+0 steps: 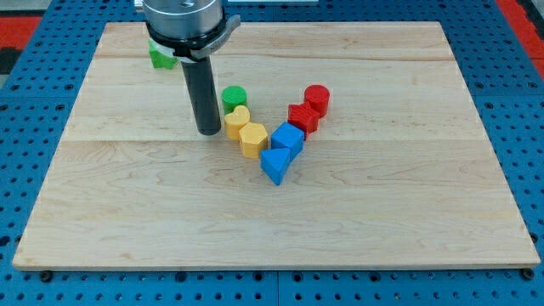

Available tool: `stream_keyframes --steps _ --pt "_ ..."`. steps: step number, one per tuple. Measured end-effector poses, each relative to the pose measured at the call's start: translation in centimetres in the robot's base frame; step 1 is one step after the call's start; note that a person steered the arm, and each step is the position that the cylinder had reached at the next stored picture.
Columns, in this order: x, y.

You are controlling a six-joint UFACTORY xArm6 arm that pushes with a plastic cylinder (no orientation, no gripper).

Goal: Nudge the yellow heart a bit right

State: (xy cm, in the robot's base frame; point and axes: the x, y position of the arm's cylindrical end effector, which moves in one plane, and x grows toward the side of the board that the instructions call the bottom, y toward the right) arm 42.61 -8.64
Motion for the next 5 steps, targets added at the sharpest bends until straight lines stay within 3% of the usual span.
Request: stream_keyframes --steps 5 --pt "-0.9 -0.8"
